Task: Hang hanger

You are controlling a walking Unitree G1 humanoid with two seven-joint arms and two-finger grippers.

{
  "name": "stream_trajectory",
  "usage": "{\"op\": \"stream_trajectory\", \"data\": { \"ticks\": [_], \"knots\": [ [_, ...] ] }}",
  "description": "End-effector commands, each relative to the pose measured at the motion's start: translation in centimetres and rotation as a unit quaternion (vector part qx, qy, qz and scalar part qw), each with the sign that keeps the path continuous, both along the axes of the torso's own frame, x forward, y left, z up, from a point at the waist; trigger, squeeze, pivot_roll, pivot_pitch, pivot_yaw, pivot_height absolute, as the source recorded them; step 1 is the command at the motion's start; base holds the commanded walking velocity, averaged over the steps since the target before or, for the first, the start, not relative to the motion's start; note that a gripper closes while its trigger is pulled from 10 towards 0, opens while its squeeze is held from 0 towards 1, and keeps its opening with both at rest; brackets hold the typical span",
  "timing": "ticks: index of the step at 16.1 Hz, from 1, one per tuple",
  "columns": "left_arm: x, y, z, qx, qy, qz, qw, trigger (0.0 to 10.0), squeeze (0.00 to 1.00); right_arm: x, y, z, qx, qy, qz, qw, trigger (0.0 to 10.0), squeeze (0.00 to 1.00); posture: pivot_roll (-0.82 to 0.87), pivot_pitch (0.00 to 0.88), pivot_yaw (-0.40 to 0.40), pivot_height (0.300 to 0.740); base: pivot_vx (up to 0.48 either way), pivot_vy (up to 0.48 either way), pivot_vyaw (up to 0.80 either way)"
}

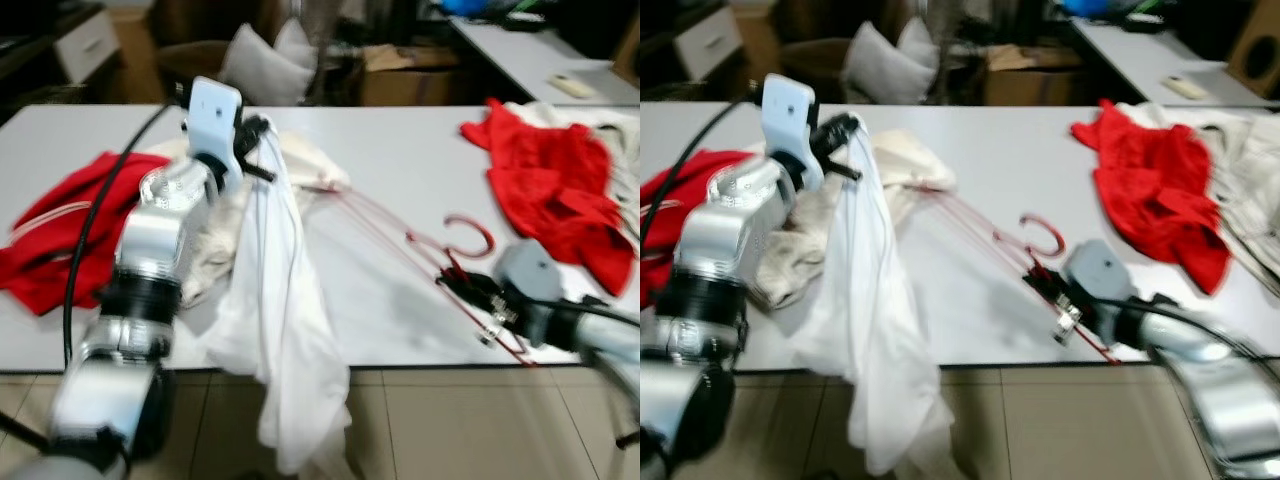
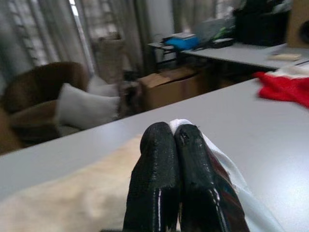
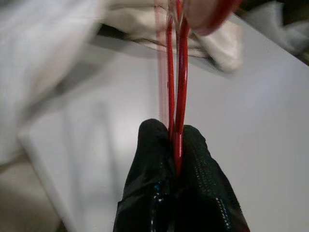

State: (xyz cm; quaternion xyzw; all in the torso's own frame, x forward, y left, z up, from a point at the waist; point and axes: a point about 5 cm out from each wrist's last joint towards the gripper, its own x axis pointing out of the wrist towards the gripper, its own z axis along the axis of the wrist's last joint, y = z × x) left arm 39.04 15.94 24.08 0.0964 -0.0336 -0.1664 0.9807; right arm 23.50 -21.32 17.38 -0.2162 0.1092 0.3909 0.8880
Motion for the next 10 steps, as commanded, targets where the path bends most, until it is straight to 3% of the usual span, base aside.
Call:
{"op": "stream_trajectory", "data": {
  "ticks": [1, 4, 6, 9, 10],
  "knots": [
    [0.3, -0.1, 1.0, 0.011, -0.019, 0.001, 1.0, 10.0, 0.0, -0.4, -0.1, 0.9, 0.007, -0.002, 0.02, 1.0, 10.0, 0.0, -0.13, 0.0, 0.016, 0.74, 0.0, 0.0, 0.0],
    [2.7, 0.3, 4.6, 0.031, -0.045, 0.034, 0.998, 10.0, 0.0, -2.2, -0.4, 3.8, 0.029, 0.027, 0.125, 0.991, 10.0, 0.0, -0.14, 0.0, 0.02, 0.74, 0.0, 0.0, 0.0],
    [2.9, 0.0, 5.4, 0.034, -0.055, 0.032, 0.997, 10.0, 0.0, -2.4, -0.1, 4.2, 0.038, 0.031, 0.142, 0.989, 10.0, 0.0, -0.14, 0.0, 0.022, 0.74, 0.0, 0.0, 0.0],
    [3.0, -0.4, 6.6, 0.035, -0.07, 0.016, 0.997, 10.0, 0.0, -2.5, 0.5, 3.8, 0.031, 0.05, 0.168, 0.984, 10.0, 0.0, -0.14, 0.0, 0.027, 0.74, 0.0, 0.0, 0.0],
    [2.8, -0.9, 8.2, 0.014, -0.085, -0.023, 0.996, 10.0, 0.0, -1.6, 1.1, 2.3, -0.001, 0.067, 0.17, 0.983, 10.0, 0.0, -0.14, 0.0, 0.024, 0.74, 0.0, 0.0, 0.0]
  ]
}}
